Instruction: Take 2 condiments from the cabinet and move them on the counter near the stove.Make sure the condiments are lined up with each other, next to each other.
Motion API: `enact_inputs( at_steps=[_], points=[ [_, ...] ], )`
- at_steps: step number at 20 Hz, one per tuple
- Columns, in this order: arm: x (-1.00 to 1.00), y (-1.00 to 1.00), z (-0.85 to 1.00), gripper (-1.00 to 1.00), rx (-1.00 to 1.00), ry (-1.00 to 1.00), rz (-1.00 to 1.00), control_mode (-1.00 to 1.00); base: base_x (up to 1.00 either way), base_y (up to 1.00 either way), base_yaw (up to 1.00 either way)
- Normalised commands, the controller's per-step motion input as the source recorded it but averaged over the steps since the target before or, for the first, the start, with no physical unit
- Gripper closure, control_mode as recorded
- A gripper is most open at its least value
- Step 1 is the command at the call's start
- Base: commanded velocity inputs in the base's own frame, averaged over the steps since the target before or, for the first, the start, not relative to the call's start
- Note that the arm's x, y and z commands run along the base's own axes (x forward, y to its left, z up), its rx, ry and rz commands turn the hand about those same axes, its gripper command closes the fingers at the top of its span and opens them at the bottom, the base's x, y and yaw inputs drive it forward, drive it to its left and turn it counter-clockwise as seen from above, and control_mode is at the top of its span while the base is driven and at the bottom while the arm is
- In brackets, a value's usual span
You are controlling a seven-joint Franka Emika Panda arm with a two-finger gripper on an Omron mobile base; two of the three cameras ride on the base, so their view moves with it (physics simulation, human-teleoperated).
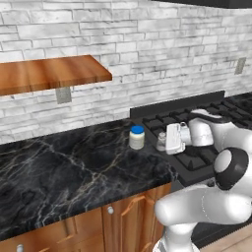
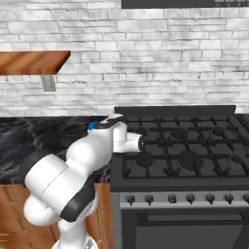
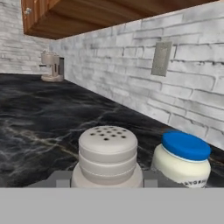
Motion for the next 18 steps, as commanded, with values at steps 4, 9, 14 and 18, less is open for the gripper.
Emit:
enact_inputs(
  at_steps=[4,9,14,18],
  points=[
    [0.40,0.00,-0.26,1.00,0.00,0.00,0.03,-1.00,0.00,0.00,0.00],
    [0.38,0.00,-0.28,1.00,0.00,0.00,0.04,-1.00,0.00,0.00,0.00],
    [0.34,0.00,-0.25,1.00,0.00,0.00,0.05,-1.00,0.00,0.00,0.00],
    [0.34,0.00,-0.22,1.00,0.00,0.00,0.06,-1.00,0.00,0.00,0.00]
  ],
)
